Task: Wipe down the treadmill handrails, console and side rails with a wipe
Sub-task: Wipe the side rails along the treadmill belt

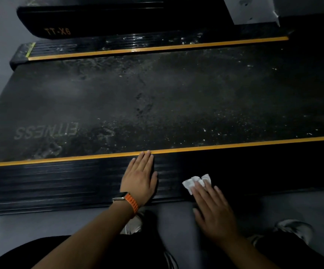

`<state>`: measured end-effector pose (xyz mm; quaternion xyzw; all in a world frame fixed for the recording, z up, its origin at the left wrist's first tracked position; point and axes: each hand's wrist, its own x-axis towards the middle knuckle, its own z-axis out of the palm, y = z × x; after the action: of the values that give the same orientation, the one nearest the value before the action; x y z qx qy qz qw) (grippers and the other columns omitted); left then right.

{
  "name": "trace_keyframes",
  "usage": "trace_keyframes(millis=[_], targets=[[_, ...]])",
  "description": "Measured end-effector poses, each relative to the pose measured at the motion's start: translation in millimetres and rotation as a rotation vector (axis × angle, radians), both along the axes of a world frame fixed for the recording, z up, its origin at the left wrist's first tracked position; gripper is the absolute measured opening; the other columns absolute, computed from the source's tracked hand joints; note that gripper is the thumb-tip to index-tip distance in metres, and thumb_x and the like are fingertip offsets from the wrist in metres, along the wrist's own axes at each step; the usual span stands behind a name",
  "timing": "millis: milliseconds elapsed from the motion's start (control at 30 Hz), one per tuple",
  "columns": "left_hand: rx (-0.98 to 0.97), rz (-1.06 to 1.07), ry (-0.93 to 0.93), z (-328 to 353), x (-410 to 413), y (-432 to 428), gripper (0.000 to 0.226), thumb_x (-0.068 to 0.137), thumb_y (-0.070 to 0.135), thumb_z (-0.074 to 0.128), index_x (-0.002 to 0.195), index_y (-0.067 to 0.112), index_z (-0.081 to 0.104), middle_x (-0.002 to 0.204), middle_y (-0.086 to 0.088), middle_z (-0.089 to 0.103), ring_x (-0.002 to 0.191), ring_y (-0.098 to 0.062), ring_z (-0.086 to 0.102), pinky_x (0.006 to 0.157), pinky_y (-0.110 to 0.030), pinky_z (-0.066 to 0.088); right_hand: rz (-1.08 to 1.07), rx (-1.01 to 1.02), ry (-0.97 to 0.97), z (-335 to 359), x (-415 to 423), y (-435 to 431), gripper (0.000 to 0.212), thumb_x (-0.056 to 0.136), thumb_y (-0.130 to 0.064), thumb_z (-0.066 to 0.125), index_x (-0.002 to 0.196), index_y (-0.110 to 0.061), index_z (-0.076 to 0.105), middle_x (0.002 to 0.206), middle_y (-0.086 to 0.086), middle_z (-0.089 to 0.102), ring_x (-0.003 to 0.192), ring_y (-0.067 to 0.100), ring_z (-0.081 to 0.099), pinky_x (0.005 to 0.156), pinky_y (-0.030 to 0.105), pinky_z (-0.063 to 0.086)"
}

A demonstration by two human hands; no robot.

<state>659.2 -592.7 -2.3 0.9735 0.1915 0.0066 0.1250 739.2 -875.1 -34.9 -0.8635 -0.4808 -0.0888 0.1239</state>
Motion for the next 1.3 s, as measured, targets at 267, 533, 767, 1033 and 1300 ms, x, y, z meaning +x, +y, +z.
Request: trace_keyframes(millis=[267,533,767,1033,1300], targets=[[-0.028,0.053,-0.066,0,-4,1,0.063,0.102,0.043,0.032,0.155,0.01,0.041,0.164,-0.006,0.034,0.155,-0.019,0.023,0.128,-0.04,0.018,0.178,-0.147,0.016,10,-23,71,0.073,0.094,-0.047,0.055,0.159,-0.017,0.04,0.169,0.004,0.032,0.157,0.025,0.029,0.122,0.043,0.024],[-0.029,0.056,-0.061,1,-3,0,0.065,0.101,0.044,0.029,0.156,0.01,0.04,0.165,-0.006,0.032,0.156,-0.019,0.022,0.128,-0.041,0.017,-0.006,-0.145,0.011,3,-10,37,0.071,0.095,-0.044,0.05,0.158,-0.011,0.042,0.169,0.009,0.031,0.155,0.031,0.033,0.122,0.049,0.026],[-0.026,0.05,-0.073,0,-4,1,0.064,0.102,0.043,0.031,0.156,0.01,0.041,0.165,-0.007,0.033,0.156,-0.019,0.022,0.128,-0.038,0.014,0.098,-0.185,0.103,11,-12,87,0.071,0.102,-0.056,0.045,0.162,-0.019,0.035,0.172,0.001,0.021,0.16,0.021,0.02,0.125,0.046,0.02],[-0.027,0.049,-0.048,0,-2,1,0.067,0.101,0.046,0.027,0.158,0.013,0.036,0.167,-0.004,0.027,0.157,-0.017,0.017,0.129,-0.038,0.012,-0.118,-0.172,0.138,14,7,56,0.071,0.104,-0.058,0.035,0.162,-0.017,0.032,0.171,0.004,0.026,0.159,0.025,0.021,0.125,0.05,0.021],[-0.017,0.048,-0.076,-2,-3,2,0.066,0.101,0.045,0.031,0.155,0.01,0.042,0.164,-0.007,0.034,0.155,-0.02,0.024,0.127,-0.04,0.019,0.024,-0.202,0.135,18,11,90,0.073,0.104,-0.063,0.031,0.162,-0.019,0.035,0.172,0.001,0.026,0.16,0.021,0.02,0.124,0.048,0.02]])
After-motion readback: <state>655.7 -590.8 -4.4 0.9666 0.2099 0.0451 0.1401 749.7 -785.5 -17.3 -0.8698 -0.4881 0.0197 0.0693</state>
